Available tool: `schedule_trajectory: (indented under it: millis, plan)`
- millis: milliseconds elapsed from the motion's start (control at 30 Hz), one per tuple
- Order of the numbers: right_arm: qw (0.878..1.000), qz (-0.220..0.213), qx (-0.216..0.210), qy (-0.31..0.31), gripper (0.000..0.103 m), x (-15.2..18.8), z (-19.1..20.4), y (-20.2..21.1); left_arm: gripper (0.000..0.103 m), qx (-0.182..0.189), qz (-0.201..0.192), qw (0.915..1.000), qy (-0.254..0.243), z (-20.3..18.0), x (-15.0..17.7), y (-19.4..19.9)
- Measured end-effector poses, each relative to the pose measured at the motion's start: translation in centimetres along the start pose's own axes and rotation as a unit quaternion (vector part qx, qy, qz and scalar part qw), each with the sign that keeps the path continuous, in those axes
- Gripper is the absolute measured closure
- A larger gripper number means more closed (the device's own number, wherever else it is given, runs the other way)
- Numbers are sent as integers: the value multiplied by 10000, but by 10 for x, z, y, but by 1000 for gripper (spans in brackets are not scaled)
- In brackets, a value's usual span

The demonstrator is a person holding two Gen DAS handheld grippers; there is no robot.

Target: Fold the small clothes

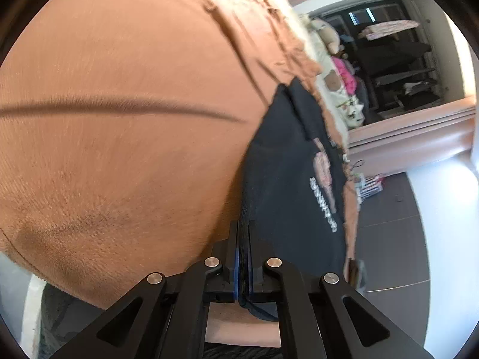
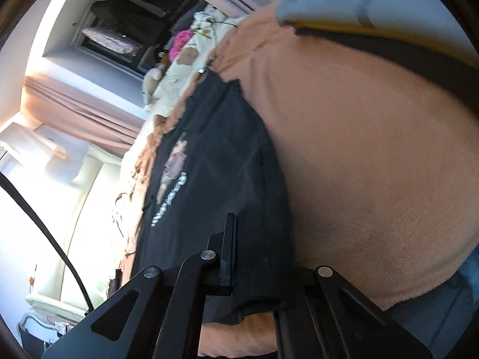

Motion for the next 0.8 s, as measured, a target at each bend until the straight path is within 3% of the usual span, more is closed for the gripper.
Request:
schedule_trajectory:
  millis: [233, 800]
  plan:
    - [9992, -254, -153, 283, 103, 0, 36, 36, 101, 463, -329, 9983, -151, -33, -12, 33]
    - [9967, -308, -486, 570, 103, 12, 53, 81, 101, 998, -740, 9919, -252, -58, -7, 105]
Point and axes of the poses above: each gripper's, at about its wrist camera, not at the fingertips, and y roughly against the way its jaws point, z to its left, x to its underside, the point moved 4 cm from there along -y, roughly the way its jaws point, and after that the axes turned 1 degree about -z, right-handed, at the moved point
